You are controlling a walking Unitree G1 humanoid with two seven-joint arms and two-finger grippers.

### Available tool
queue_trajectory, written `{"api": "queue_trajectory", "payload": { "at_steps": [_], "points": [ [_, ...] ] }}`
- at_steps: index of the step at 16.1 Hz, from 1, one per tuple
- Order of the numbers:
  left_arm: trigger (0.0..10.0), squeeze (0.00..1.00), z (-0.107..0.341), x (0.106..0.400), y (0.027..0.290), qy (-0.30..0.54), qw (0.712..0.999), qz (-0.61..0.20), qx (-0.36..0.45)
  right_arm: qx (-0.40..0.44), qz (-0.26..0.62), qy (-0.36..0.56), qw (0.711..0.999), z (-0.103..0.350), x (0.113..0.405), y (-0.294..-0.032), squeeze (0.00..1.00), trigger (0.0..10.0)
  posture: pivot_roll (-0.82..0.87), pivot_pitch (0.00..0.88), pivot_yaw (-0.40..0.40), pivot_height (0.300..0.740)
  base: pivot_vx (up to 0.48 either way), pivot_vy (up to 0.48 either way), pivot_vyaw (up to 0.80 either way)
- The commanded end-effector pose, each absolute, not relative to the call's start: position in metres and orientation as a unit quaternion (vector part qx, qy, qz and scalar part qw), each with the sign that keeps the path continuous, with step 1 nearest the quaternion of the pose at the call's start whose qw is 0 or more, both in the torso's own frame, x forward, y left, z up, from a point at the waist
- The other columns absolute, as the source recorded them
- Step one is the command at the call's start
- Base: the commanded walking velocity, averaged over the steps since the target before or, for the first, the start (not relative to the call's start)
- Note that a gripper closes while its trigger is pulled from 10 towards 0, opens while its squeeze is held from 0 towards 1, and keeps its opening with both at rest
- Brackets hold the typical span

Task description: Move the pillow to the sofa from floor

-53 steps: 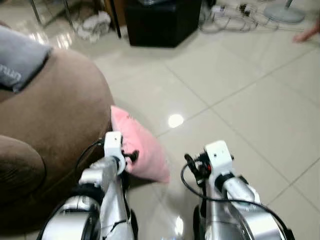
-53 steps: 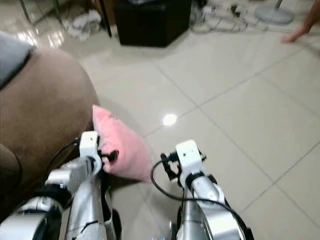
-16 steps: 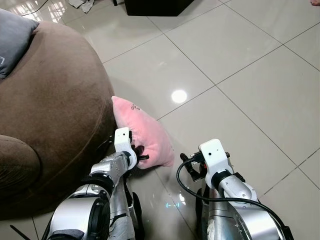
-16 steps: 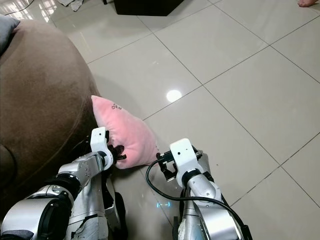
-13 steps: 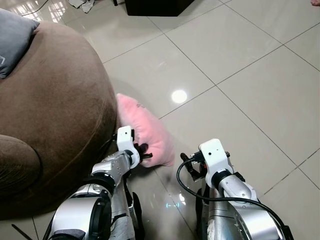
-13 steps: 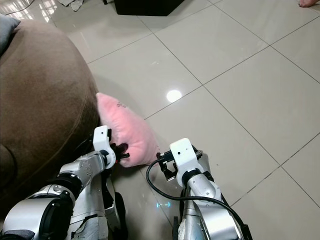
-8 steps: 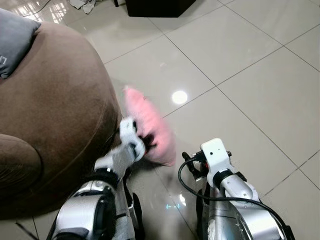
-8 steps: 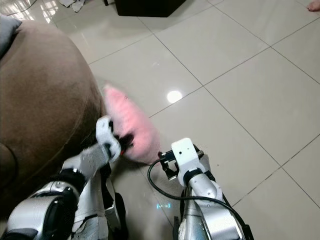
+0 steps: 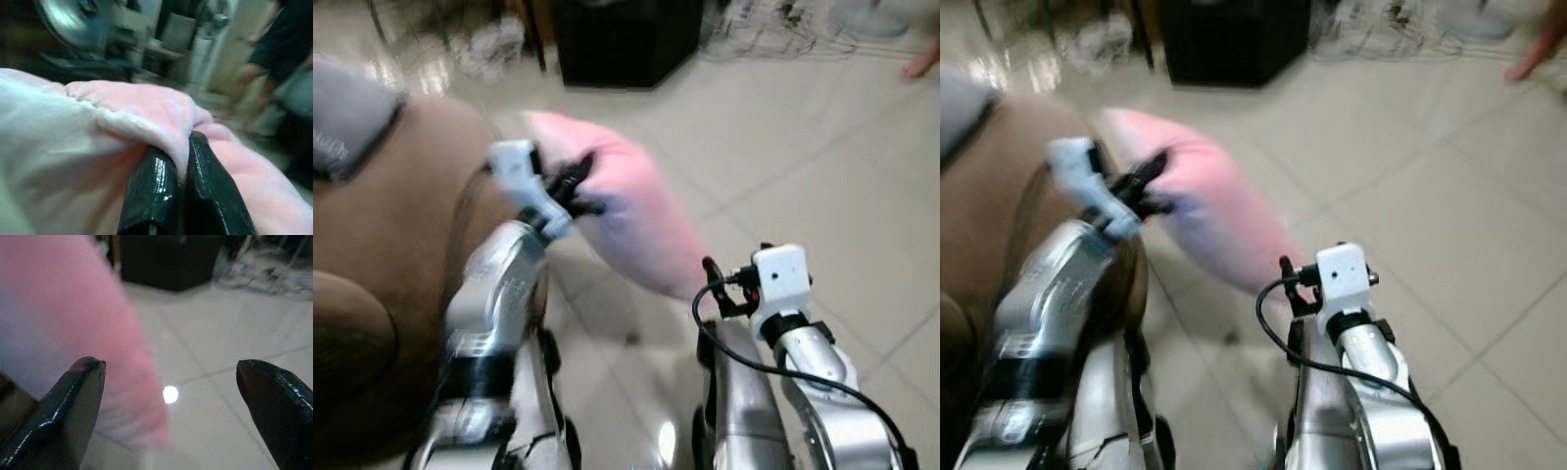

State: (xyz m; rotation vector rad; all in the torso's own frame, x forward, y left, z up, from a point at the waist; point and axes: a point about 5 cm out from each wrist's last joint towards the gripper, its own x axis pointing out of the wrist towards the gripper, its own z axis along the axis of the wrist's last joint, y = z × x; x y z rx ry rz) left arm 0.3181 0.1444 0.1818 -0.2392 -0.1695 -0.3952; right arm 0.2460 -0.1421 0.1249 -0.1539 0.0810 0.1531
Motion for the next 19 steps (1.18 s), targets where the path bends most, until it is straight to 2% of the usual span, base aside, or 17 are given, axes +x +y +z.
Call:
{"api": "queue_trajectory", "payload": {
  "at_steps": [1, 4, 7, 10, 19],
  "points": [
    [10.0, 0.00, 0.184, 0.310, 0.152, -0.109, 0.978, -0.163, -0.068, -0.081, 0.057, 0.016, 0.995, 0.133, 0.250, -0.144, 0.00, 10.0, -0.09, 0.010, 0.049, 0.515, 0.000, 0.000, 0.00],
    [10.0, 0.00, 0.177, 0.296, 0.153, -0.114, 0.981, -0.154, 0.004, -0.082, 0.042, -0.015, 0.996, 0.145, 0.256, -0.148, 0.00, 10.0, -0.08, 0.008, 0.034, 0.535, 0.000, 0.000, 0.00],
    [10.0, 0.00, 0.173, 0.289, 0.154, -0.136, 0.983, -0.097, 0.072, -0.082, 0.031, -0.035, 0.996, 0.154, 0.263, -0.153, 0.00, 10.0, -0.07, 0.011, 0.017, 0.565, 0.000, 0.000, 0.00],
    [10.0, 0.00, 0.174, 0.287, 0.145, -0.139, 0.981, -0.125, 0.057, -0.082, 0.026, -0.033, 0.996, 0.156, 0.268, -0.153, 0.00, 10.0, -0.07, 0.025, 0.012, 0.595, 0.000, 0.000, 0.00],
    [10.0, 0.00, 0.177, 0.294, 0.137, -0.142, 0.982, -0.116, 0.051, -0.069, 0.033, -0.027, 0.997, 0.155, 0.272, -0.147, 0.00, 10.0, -0.08, 0.022, 0.016, 0.665, 0.000, 0.000, 0.00]
  ]
}}
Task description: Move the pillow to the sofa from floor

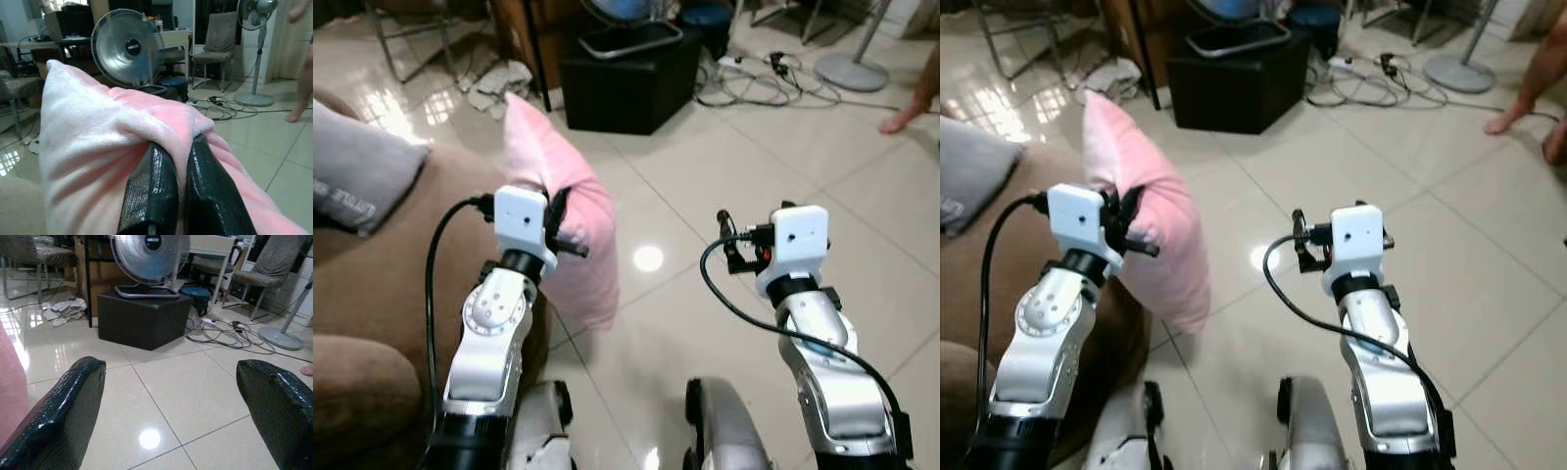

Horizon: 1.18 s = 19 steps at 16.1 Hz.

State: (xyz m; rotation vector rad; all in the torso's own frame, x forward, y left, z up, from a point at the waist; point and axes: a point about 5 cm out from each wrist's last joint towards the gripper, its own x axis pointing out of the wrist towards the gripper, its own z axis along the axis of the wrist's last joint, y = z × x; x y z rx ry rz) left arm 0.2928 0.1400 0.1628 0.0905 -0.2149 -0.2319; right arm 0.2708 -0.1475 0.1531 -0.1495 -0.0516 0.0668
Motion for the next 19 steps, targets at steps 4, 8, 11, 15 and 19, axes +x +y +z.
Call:
{"api": "queue_trajectory", "payload": {
  "at_steps": [4, 8, 11, 15, 19],
  "points": [
    [10.0, 0.00, 0.180, 0.297, 0.137, -0.147, 0.981, -0.115, 0.051, -0.072, 0.038, -0.023, 0.996, 0.154, 0.274, -0.146, 0.00, 10.0, -0.07, 0.015, 0.018, 0.700, 0.000, 0.000, 0.00],
    [10.0, 0.00, 0.182, 0.299, 0.138, -0.150, 0.982, -0.111, 0.040, -0.071, 0.040, -0.020, 0.996, 0.152, 0.274, -0.145, 0.00, 10.0, -0.07, 0.010, 0.020, 0.735, 0.000, 0.000, 0.00],
    [10.0, 0.00, 0.183, 0.300, 0.137, -0.153, 0.981, -0.115, 0.043, -0.071, 0.039, -0.020, 0.997, 0.152, 0.274, -0.146, 0.00, 10.0, -0.07, 0.006, 0.021, 0.740, 0.000, 0.000, 0.00],
    [10.0, 0.00, 0.181, 0.302, 0.134, -0.148, 0.979, -0.130, 0.043, -0.088, 0.047, 0.001, 0.995, 0.141, 0.274, -0.144, 0.00, 10.0, -0.07, 0.001, 0.020, 0.740, 0.075, 0.000, 0.00],
    [10.0, 0.00, 0.180, 0.309, 0.132, -0.138, 0.981, -0.129, 0.043, -0.117, 0.053, 0.000, 0.992, 0.139, 0.273, -0.143, 0.00, 10.0, -0.08, 0.000, 0.029, 0.740, 0.368, 0.000, 0.37]
  ]
}}
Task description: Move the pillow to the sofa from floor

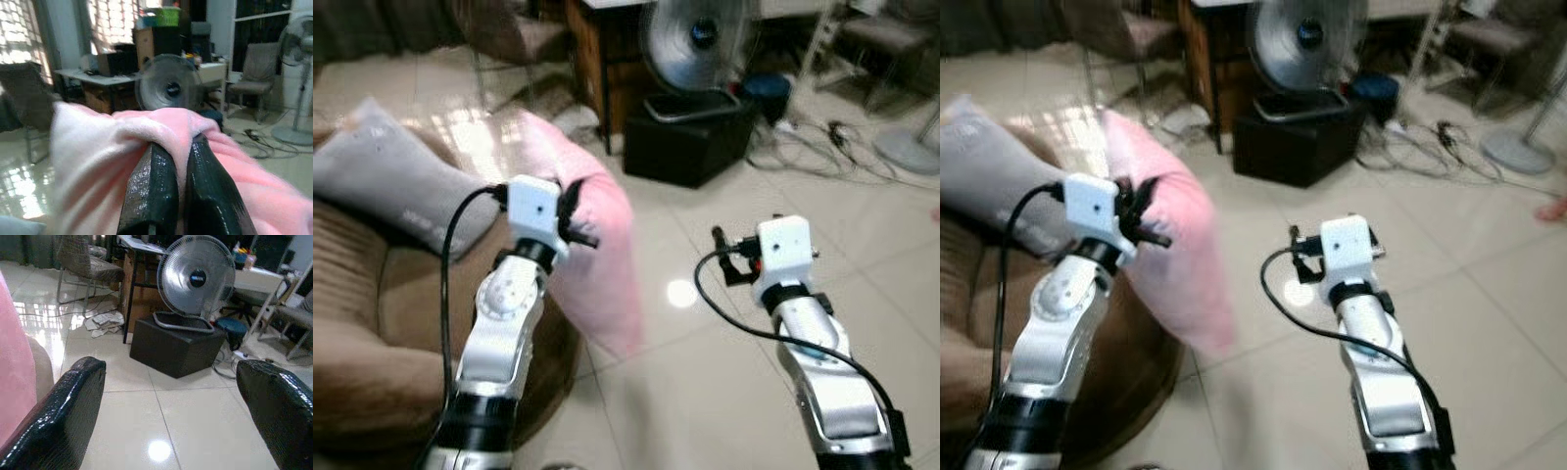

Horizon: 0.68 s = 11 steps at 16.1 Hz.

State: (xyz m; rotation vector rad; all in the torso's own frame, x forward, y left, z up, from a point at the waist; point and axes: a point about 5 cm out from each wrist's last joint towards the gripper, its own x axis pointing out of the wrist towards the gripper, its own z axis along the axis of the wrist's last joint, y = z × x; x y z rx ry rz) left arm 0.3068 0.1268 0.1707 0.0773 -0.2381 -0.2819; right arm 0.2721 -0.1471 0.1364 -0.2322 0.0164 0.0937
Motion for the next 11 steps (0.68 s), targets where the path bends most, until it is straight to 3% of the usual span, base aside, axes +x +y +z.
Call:
{"api": "queue_trajectory", "payload": {
  "at_steps": [1, 9, 11],
  "points": [
    [10.0, 0.00, 0.179, 0.310, 0.131, -0.137, 0.981, -0.130, 0.043, -0.118, 0.054, 0.001, 0.992, 0.138, 0.273, -0.143, 0.00, 10.0, -0.08, 0.000, 0.028, 0.740, 0.379, 0.000, 0.80],
    [10.0, 0.00, 0.178, 0.312, 0.137, -0.135, 0.983, -0.117, 0.041, -0.133, 0.095, 0.014, 0.986, 0.130, 0.271, -0.133, 0.00, 10.0, -0.07, 0.000, 0.023, 0.740, 0.376, 0.000, 0.80],
    [10.0, 0.00, 0.172, 0.313, 0.137, -0.115, 0.984, -0.124, 0.059, -0.099, 0.105, 0.024, 0.989, 0.126, 0.268, -0.132, 0.00, 10.0, -0.07, 0.000, 0.024, 0.740, 0.000, 0.000, 0.40]
  ]
}}
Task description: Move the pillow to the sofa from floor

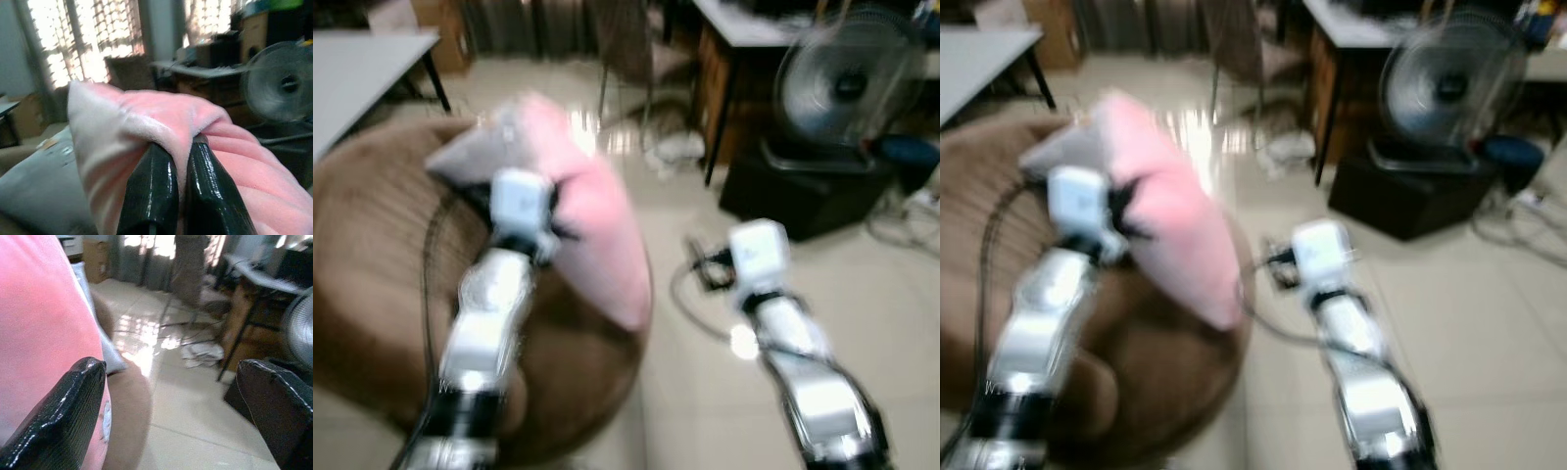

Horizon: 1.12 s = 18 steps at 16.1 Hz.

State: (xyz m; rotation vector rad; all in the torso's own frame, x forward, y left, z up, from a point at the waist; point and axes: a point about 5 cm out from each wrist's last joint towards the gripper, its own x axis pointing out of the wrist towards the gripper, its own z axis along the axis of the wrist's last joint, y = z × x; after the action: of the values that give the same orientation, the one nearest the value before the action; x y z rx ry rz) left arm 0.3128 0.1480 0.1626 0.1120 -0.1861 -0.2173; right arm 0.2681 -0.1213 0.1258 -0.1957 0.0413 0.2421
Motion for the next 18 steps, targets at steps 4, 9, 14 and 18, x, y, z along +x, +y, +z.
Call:
{"api": "queue_trajectory", "payload": {
  "at_steps": [4, 9, 14, 18],
  "points": [
    [10.0, 0.00, 0.163, 0.317, 0.125, -0.078, 0.981, -0.171, 0.058, -0.102, 0.115, 0.027, 0.988, 0.124, 0.266, -0.131, 0.00, 10.0, -0.07, 0.000, 0.024, 0.740, 0.000, 0.000, 0.00],
    [10.0, 0.00, 0.151, 0.341, 0.107, -0.039, 0.965, -0.238, 0.099, -0.113, 0.125, 0.038, 0.985, 0.119, 0.264, -0.130, 0.00, 10.0, -0.08, 0.000, 0.038, 0.740, 0.000, 0.000, 0.00],
    [10.0, 0.00, 0.156, 0.355, 0.097, -0.042, 0.970, -0.225, 0.086, -0.114, 0.121, 0.043, 0.985, 0.118, 0.260, -0.132, 0.00, 10.0, -0.09, 0.013, 0.049, 0.740, 0.000, 0.000, 0.00],
    [10.0, 0.00, 0.156, 0.354, 0.093, -0.050, 0.972, -0.221, 0.066, -0.114, 0.121, 0.047, 0.985, 0.117, 0.258, -0.132, 0.00, 10.0, -0.09, 0.019, 0.045, 0.740, 0.000, 0.000, 0.00]
  ]
}}
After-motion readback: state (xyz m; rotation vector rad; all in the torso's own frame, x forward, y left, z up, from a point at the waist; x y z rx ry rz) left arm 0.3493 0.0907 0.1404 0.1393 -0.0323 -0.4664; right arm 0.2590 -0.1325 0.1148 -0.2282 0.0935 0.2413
